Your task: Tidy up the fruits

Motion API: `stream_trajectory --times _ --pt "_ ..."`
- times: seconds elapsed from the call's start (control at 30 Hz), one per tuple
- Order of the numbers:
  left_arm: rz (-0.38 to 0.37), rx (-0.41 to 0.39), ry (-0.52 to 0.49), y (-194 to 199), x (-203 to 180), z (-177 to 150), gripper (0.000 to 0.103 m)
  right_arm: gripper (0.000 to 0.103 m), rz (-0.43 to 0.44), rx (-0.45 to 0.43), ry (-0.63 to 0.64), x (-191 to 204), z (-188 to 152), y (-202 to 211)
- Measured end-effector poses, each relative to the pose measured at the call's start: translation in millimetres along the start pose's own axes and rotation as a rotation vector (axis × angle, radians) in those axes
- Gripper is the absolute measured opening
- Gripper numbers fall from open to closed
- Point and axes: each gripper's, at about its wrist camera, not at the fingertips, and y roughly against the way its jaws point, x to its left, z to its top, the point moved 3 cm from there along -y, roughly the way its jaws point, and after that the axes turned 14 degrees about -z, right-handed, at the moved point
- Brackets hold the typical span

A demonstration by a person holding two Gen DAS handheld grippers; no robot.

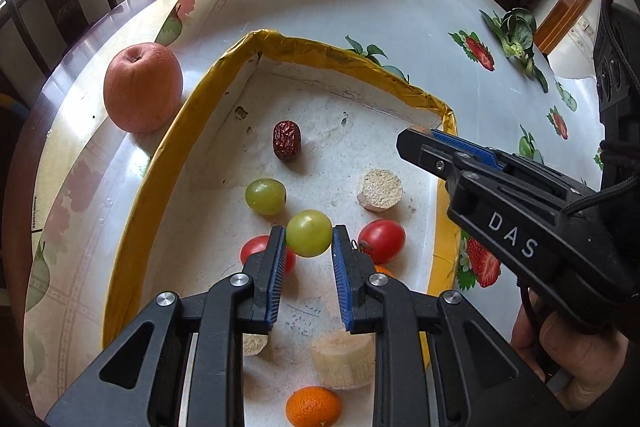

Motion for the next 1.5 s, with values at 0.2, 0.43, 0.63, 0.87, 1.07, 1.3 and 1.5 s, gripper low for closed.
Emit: stream_trajectory --times 0.2,0.43,0.63,0.87,1.07,1.3,1.5 --pt "0.010 0.014 -0.012 -11.9 -1.2 2.9 0.020 0.022 -0.011 0.024 0.020 1.6 0.3 -20.3" --pt "0.031 0.017 -0.017 -14.4 -2.0 6.0 0.029 0.023 -0.005 0.046 0.015 -1.8 -1.9 -31.0" --pt "0.050 -0.006 -0.011 -4.5 -2.5 3.8 0.059 0.032 0.006 0.046 -0.001 -5.9 -0.3 -23.8" --pt "0.057 -0.018 -0.016 15.1 -5.0 -11.0 0.059 0.041 0.045 0.028 -0.020 -13.8 -1.8 5.7" --pt "0.050 -0.015 -0.016 32.2 -9.4 -34.8 0.059 0.050 0.072 -0.006 0.062 -9.0 -18.0 41.2" --pt "0.075 -0.005 -0.086 50.1 -26.0 -69.2 0.061 0.055 0.105 -0.017 0.191 2.2 -55.0 71.8" --pt "0.120 -0.021 -0.137 73.9 -27.9 -97.4 0.075 0.059 0.120 -0.034 0.369 13.7 -89.3 96.8"
